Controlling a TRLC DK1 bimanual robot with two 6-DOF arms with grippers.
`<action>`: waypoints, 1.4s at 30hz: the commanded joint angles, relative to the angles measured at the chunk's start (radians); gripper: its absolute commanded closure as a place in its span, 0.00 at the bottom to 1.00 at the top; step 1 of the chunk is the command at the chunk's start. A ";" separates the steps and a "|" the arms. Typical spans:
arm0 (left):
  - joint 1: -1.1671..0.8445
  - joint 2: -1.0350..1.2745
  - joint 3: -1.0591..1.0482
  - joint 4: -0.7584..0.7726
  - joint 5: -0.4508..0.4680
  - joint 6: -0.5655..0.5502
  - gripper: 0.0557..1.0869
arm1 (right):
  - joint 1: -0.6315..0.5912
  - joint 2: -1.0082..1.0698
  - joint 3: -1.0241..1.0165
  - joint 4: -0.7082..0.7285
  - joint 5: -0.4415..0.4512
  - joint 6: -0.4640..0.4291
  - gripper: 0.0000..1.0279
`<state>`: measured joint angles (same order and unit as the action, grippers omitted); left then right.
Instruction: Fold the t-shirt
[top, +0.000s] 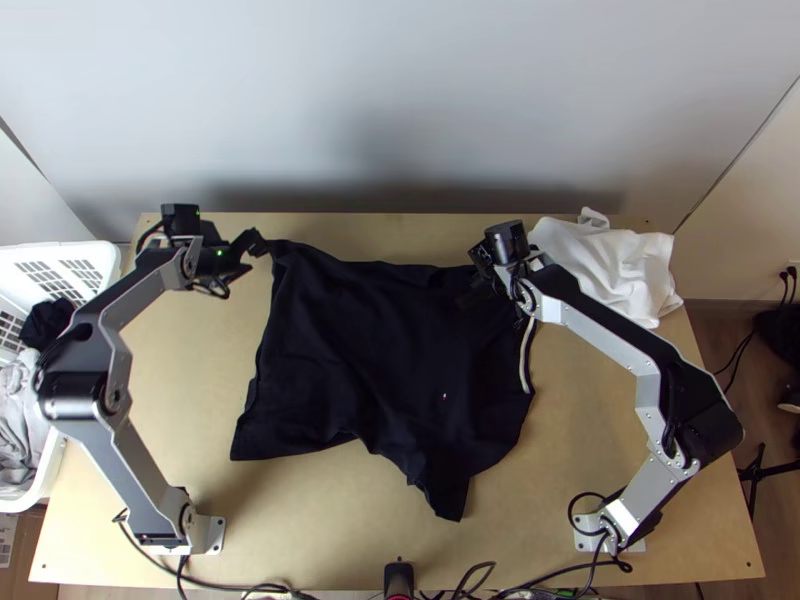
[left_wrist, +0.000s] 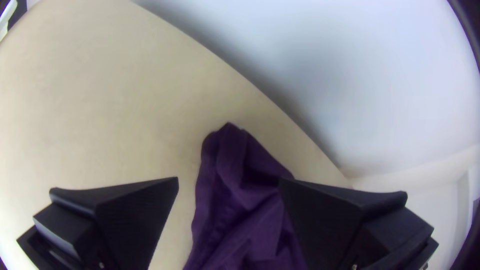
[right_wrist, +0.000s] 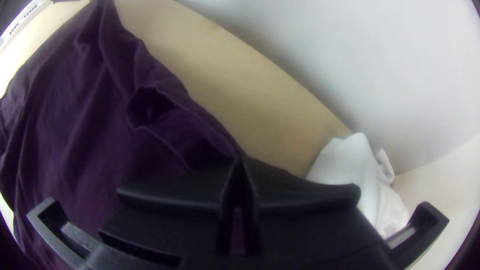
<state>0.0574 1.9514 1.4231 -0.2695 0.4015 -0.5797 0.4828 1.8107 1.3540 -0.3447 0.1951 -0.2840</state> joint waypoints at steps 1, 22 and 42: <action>0.001 0.156 0.152 0.055 -0.061 0.037 0.05 | 0.005 0.001 0.000 0.001 0.003 0.012 0.97; -0.071 0.257 0.303 -0.042 -0.082 0.092 0.35 | -0.006 0.033 0.027 -0.008 0.003 0.080 0.97; -0.073 0.115 0.211 -0.039 -0.090 0.044 0.97 | -0.124 0.263 0.418 -0.223 -0.075 0.178 0.97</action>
<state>-0.0078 2.1220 1.6650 -0.3080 0.3099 -0.5209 0.3923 1.9957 1.6218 -0.5026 0.1387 -0.1127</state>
